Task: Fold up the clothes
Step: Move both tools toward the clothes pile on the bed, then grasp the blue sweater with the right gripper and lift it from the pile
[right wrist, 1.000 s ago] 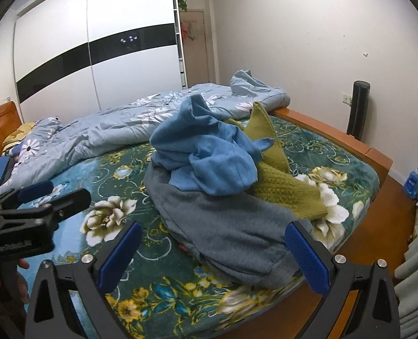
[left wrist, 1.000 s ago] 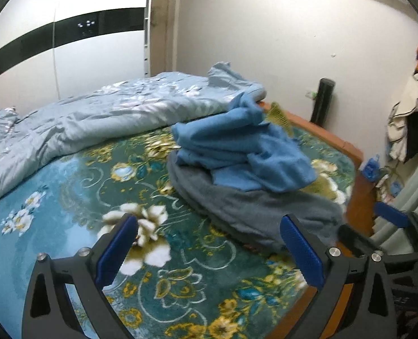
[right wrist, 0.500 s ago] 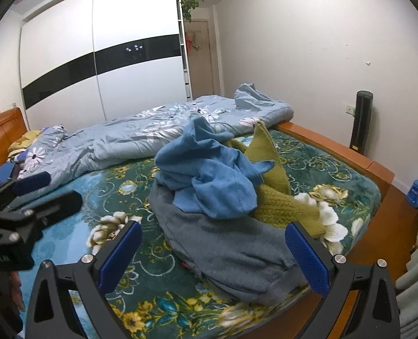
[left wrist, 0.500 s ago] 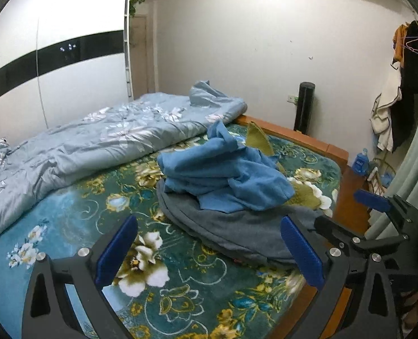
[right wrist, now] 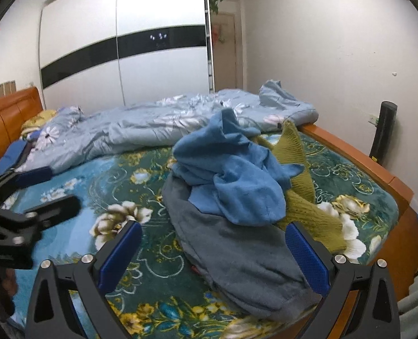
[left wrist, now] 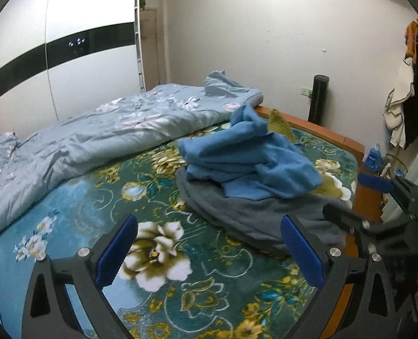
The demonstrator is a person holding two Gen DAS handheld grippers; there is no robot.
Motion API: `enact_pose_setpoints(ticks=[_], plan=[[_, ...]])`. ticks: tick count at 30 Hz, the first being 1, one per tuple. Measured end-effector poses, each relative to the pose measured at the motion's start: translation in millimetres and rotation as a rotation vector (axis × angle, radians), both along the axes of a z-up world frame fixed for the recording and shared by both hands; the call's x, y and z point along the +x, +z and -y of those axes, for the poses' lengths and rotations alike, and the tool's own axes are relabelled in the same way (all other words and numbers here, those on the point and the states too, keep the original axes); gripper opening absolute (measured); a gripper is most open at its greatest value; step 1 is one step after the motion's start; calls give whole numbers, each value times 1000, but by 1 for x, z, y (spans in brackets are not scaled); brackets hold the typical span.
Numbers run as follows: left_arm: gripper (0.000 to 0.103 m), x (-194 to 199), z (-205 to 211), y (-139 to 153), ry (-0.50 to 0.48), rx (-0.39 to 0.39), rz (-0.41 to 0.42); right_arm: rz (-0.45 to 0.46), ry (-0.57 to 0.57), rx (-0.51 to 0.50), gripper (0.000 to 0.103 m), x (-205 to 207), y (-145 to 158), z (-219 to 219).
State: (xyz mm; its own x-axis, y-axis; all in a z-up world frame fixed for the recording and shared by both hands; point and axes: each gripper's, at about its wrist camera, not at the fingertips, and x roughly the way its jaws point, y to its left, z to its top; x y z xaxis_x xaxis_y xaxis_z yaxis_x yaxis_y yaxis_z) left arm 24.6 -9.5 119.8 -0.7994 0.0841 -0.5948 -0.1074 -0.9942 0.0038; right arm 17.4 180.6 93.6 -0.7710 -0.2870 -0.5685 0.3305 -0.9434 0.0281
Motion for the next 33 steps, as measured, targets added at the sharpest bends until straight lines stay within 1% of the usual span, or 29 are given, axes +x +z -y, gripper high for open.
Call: enact_pose_setpoints(ticks=[5,9,11,13,14,15,16,17,19,20,21,22,23,25,30,33], plan=[[101,-5,31,-12,21,62,32,21,0,38,103,-40,-10,6],[101,-10,54,-21,60,80,52,-2,25,23,102,-71,1,19],[101,-13,64,-26,73,99,65,-14,40,17,98,-85,9,29],[101,-15,73,-30,85,116,76,-25,56,24,89,-102,17,42],[101,-15,78,-32,91,123,80,-29,59,31,88,-110,20,49],[101,-15,82,-34,99,125,82,-28,56,38,84,-117,21,55],[101,-15,86,-35,108,125,82,-19,52,41,77,-124,22,60],[101,-14,90,-36,115,124,84,1,48,37,72,-134,21,64],[101,-13,98,-37,129,125,85,48,40,26,57,-149,17,69],[101,-12,103,-37,134,130,85,74,35,20,52,-155,14,70],[101,-11,107,-38,140,135,86,96,29,14,39,-159,11,70],[101,-10,112,-38,147,141,86,109,20,6,23,-160,9,68],[101,-8,117,-38,157,150,86,122,15,-11,15,-161,8,67],[101,-4,126,-38,172,174,87,145,11,-43,13,-162,8,65],[101,14,145,-40,204,238,80,150,97,-115,10,-143,35,76],[101,27,157,-41,223,271,73,115,177,-117,9,-120,61,99]])
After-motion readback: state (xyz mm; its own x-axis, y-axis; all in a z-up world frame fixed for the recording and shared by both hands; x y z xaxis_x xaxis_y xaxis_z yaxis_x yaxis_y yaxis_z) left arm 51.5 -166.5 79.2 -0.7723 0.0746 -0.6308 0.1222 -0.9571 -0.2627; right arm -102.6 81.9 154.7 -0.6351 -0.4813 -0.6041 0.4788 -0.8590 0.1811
